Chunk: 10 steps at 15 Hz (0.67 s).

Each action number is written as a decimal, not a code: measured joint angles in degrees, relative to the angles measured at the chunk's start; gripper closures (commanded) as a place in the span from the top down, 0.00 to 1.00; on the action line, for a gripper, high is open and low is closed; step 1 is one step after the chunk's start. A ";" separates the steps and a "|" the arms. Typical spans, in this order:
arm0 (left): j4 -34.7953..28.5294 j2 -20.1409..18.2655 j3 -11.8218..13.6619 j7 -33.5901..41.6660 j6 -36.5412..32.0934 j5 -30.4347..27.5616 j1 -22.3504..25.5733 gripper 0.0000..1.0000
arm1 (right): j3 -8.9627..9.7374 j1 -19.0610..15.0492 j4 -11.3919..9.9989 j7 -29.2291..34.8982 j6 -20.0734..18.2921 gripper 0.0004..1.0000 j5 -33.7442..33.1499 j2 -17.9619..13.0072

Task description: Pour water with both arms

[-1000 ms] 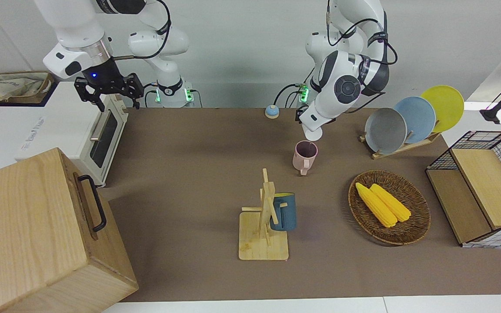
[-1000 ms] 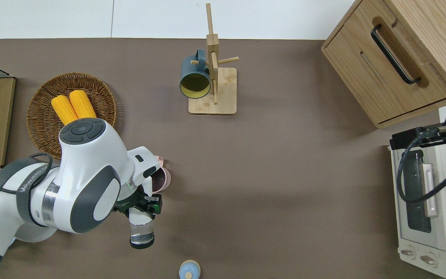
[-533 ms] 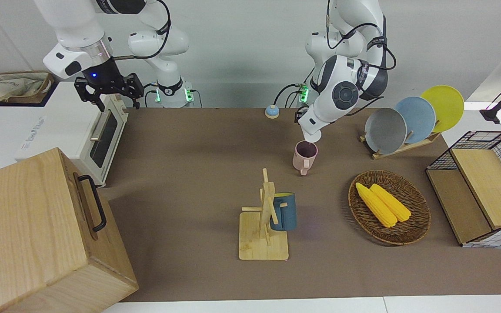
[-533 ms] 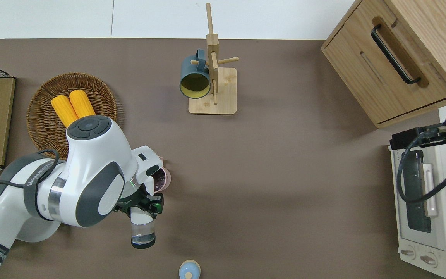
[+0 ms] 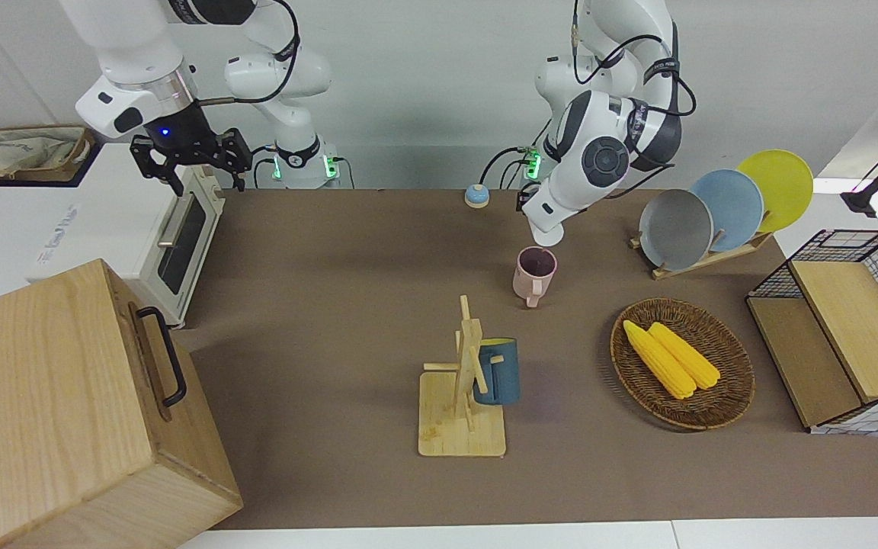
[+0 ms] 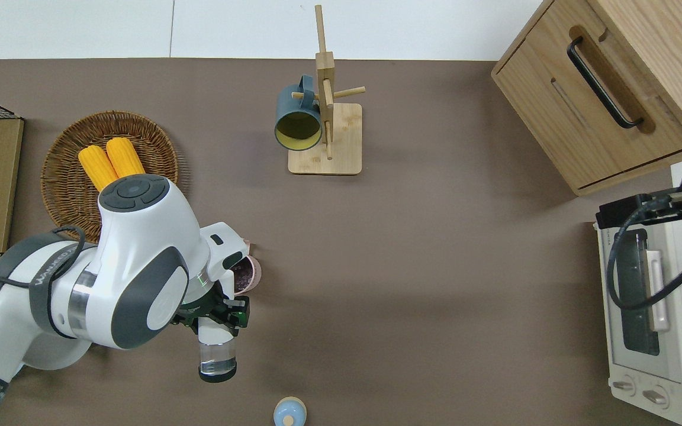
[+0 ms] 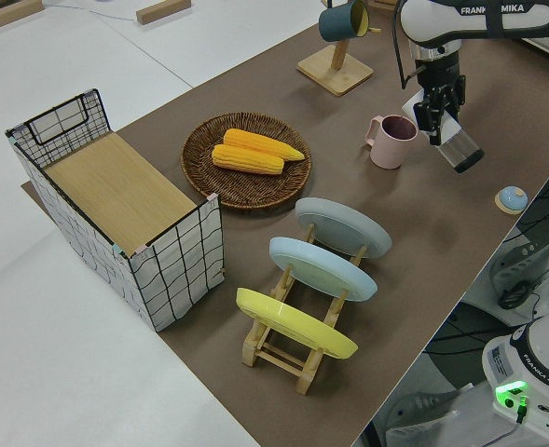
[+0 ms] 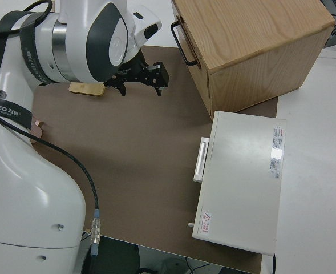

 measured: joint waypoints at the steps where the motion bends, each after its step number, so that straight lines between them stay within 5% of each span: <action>1: 0.08 -0.04 0.00 -0.02 -0.06 0.00 0.00 0.00 | 0.00 0.00 0.00 0.00 0.00 0.99 0.00 0.00; 10: 0.08 -1.06 -0.01 -0.24 -0.17 0.02 0.00 0.00 | 0.00 0.00 0.00 0.00 0.00 0.99 0.00 0.00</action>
